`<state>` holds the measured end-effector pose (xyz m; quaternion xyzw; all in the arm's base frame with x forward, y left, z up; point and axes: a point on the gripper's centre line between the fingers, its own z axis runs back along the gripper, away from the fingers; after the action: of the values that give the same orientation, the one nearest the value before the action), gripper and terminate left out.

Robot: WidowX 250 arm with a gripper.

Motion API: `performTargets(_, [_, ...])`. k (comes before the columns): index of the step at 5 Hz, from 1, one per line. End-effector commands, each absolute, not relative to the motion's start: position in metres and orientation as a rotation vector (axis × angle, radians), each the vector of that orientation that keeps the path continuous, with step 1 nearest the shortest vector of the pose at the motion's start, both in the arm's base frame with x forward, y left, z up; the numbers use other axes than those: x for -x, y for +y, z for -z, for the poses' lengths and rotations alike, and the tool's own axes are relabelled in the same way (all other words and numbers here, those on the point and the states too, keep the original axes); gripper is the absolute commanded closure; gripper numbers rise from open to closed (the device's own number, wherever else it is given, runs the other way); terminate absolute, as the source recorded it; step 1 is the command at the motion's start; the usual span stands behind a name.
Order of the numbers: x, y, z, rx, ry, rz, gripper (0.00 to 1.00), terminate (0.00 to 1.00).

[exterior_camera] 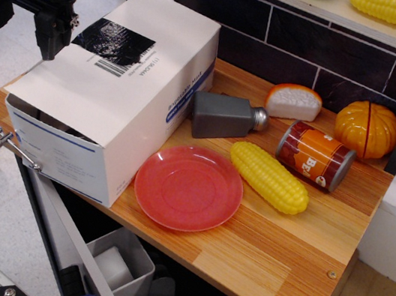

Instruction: Open white1fbox flap

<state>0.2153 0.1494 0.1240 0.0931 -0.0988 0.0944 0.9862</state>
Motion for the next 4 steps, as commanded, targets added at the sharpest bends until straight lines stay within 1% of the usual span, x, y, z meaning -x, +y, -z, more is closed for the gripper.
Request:
performTargets(1, [-0.215, 0.149, -0.124, -0.187, -0.199, -0.190, 0.00, 0.00])
performTargets(2, [-0.216, 0.152, -0.118, -0.079, -0.114, -0.235, 0.00, 0.00])
performTargets(4, [-0.215, 0.151, -0.105, 0.047, -0.129, -0.251, 0.00, 0.00])
